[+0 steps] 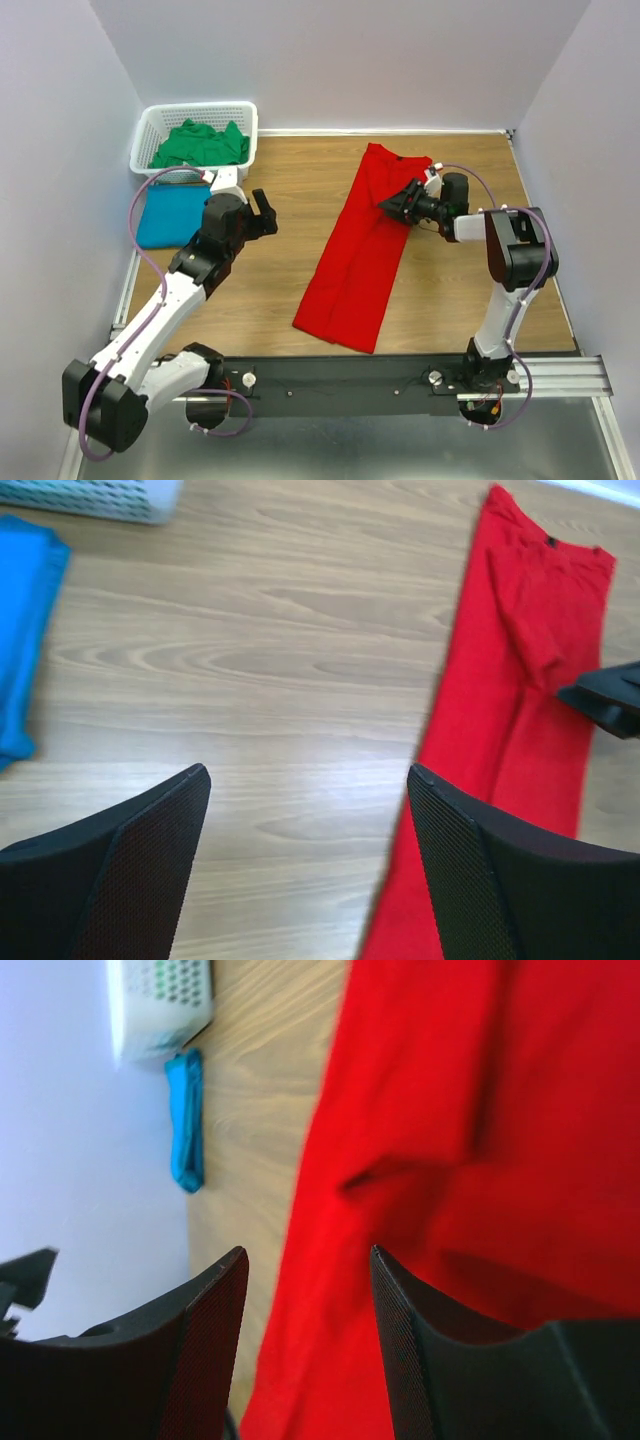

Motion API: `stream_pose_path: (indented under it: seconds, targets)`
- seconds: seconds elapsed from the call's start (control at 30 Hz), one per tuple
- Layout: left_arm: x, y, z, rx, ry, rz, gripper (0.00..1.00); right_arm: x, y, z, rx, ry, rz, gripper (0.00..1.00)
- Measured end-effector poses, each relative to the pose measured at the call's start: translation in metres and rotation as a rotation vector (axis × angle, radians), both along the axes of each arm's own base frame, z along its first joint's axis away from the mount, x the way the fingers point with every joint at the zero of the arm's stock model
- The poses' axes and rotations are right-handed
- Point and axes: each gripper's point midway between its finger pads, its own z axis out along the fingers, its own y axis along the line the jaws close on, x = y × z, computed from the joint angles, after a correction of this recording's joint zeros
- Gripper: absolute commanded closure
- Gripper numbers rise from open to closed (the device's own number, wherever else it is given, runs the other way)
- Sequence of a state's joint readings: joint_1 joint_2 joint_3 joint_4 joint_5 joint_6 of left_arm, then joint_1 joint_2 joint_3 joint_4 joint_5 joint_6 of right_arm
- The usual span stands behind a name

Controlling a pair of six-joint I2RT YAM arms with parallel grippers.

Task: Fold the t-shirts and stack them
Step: Fold the tshirt

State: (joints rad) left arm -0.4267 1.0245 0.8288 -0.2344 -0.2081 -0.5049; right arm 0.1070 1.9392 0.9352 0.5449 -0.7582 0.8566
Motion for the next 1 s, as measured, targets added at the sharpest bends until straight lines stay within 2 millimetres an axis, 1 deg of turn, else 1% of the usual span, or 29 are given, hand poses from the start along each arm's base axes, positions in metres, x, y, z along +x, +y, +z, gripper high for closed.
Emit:
stream_pose_path:
  seconds: [0.03, 0.13, 0.2, 0.27, 0.37, 0.43, 0.5, 0.57, 0.7, 0.77, 0.87, 1.0]
  targets:
    - [-0.002, 0.007, 0.001, 0.022, -0.028, 0.016, 0.11, 0.005, -0.007, -0.008, -0.01, 0.006, -0.015, 0.41]
    - [-0.004, 0.021, 0.004, 0.055, -0.094, 0.05, 0.11, 0.019, -0.023, -0.022, -0.025, 0.013, -0.046, 0.41]
    - [-0.005, 0.027, 0.002, 0.066, -0.113, 0.067, 0.11, 0.029, -0.033, -0.026, -0.031, 0.006, -0.064, 0.41]
    - [-0.003, 0.03, 0.003, 0.07, -0.124, 0.075, 0.11, 0.042, -0.041, -0.026, -0.035, -0.011, -0.08, 0.41]
    - [0.004, 0.035, 0.004, 0.077, -0.133, 0.094, 0.11, 0.061, -0.054, -0.028, -0.035, -0.032, -0.103, 0.41]
    - [0.009, 0.04, 0.0, 0.085, -0.122, 0.11, 0.11, 0.077, -0.063, -0.038, -0.029, -0.032, -0.118, 0.42]
    - [0.013, 0.044, -0.007, 0.092, -0.105, 0.123, 0.11, 0.087, -0.068, -0.04, -0.004, -0.034, -0.098, 0.41]
    - [0.015, 0.048, -0.011, 0.096, -0.09, 0.132, 0.11, 0.108, -0.073, -0.04, -0.007, -0.055, -0.091, 0.41]
    - [0.018, 0.05, -0.015, 0.096, -0.081, 0.12, 0.11, 0.158, -0.086, -0.038, -0.057, -0.115, -0.072, 0.41]
    - [0.02, 0.048, -0.017, 0.1, -0.077, 0.096, 0.11, 0.171, -0.092, -0.037, -0.063, -0.122, -0.069, 0.41]
    - [0.021, 0.041, -0.021, 0.101, -0.07, 0.046, 0.11, 0.184, -0.102, -0.035, -0.068, -0.123, -0.078, 0.41]
    - [0.021, 0.029, -0.026, 0.092, -0.055, -0.025, 0.15, 0.182, -0.111, -0.033, -0.073, -0.099, -0.09, 0.41]
